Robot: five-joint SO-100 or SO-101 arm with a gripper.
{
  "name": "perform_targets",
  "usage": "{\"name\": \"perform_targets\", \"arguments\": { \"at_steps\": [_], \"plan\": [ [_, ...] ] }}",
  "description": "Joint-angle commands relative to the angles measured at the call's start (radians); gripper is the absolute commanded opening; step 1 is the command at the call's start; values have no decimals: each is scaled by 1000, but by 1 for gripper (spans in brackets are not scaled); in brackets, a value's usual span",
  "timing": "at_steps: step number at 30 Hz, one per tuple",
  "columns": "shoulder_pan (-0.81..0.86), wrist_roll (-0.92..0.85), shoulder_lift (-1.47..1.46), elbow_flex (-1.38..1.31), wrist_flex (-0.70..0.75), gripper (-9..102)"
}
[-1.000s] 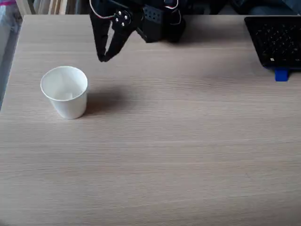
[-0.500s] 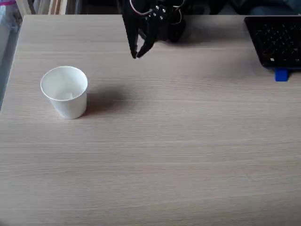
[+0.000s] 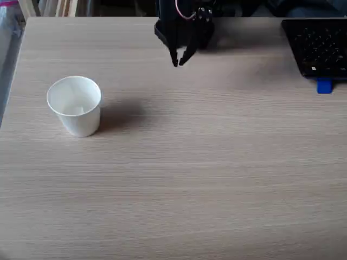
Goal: Grasp a block and put it in the bin.
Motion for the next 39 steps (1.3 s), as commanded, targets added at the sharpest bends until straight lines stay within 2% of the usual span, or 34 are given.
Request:
{"name": "perform_targets", "arguments": {
  "at_steps": [1, 17, 27, 39],
  "plan": [
    [-17, -26, 64, 52, -8, 0],
    [-32, -120, 261, 345, -117, 0],
    [-75, -55, 348, 465, -133, 0],
    [-143, -75, 446, 577, -140, 0]
  ]
}}
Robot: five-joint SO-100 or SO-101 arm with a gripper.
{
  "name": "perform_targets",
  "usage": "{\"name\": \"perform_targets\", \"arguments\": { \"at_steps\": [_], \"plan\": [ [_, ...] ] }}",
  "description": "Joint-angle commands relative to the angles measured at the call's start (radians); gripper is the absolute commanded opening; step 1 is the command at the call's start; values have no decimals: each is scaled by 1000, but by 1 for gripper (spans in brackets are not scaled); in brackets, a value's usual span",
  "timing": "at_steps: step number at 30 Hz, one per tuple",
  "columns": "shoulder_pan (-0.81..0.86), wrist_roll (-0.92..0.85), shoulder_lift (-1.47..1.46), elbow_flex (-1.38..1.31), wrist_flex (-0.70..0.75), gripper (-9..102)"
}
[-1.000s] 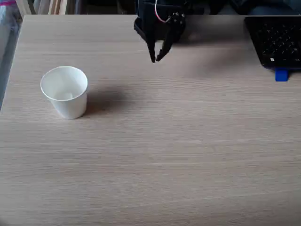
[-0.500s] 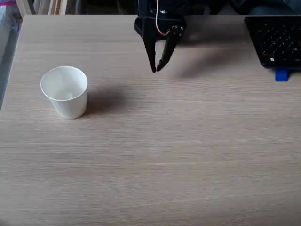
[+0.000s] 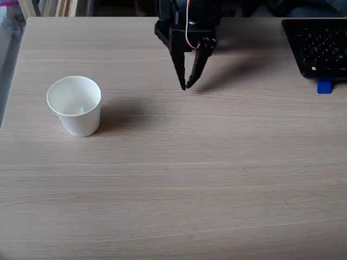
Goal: Grasp a block and put it in the bin.
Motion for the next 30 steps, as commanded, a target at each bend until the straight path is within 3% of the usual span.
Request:
{"name": "perform_targets", "arguments": {
  "at_steps": [1, 14, 30],
  "plan": [
    [-14, -8, 20, 15, -3, 0],
    [-100, 23, 21, 41, 130, 0],
    [-101, -8, 23, 41, 132, 0]
  ]
}}
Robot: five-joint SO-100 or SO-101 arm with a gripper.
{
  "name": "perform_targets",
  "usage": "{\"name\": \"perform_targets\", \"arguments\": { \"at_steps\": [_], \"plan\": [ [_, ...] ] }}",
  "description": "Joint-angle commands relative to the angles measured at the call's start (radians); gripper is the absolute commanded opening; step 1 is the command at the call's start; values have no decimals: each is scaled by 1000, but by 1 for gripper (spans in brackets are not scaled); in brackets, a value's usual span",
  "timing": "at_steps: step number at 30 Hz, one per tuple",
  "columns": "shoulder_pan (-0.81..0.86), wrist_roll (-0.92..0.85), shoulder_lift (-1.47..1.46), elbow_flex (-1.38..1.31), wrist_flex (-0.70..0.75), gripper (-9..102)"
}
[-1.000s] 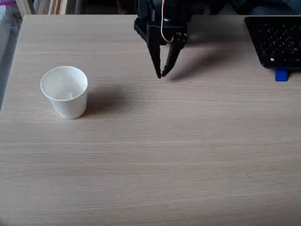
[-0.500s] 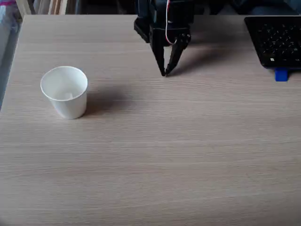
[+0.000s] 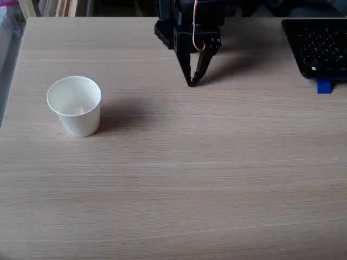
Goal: Grasp a block and put it in the bin.
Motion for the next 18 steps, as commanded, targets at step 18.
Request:
{"name": "perform_targets", "arguments": {
  "at_steps": [18],
  "plan": [
    [9, -21, 6, 15, 6, 0]
  ]
}}
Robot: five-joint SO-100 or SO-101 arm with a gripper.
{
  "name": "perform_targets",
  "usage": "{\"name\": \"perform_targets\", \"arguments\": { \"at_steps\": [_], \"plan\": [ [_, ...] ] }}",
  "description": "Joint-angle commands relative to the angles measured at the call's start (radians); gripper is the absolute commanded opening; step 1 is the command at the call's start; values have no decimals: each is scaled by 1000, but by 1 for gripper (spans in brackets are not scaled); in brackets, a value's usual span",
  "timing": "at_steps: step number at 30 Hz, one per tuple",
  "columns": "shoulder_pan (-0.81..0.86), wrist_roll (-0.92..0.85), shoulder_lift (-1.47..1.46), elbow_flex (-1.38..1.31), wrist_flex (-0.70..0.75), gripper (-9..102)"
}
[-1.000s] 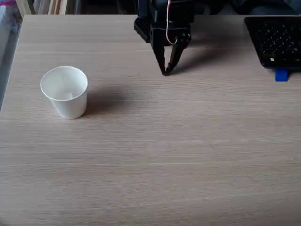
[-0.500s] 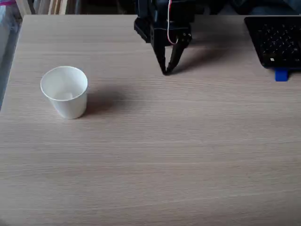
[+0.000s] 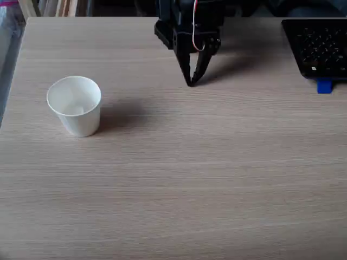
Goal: Grasp a block and put it in the bin.
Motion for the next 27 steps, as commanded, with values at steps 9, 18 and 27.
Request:
{"name": "perform_targets", "arguments": {
  "at_steps": [9, 18, 27],
  "plan": [
    [-9, 34, 6, 15, -2, 0],
    [-14, 107, 6, 15, -11, 0],
    [5, 107, 6, 15, -12, 0]
  ]
}}
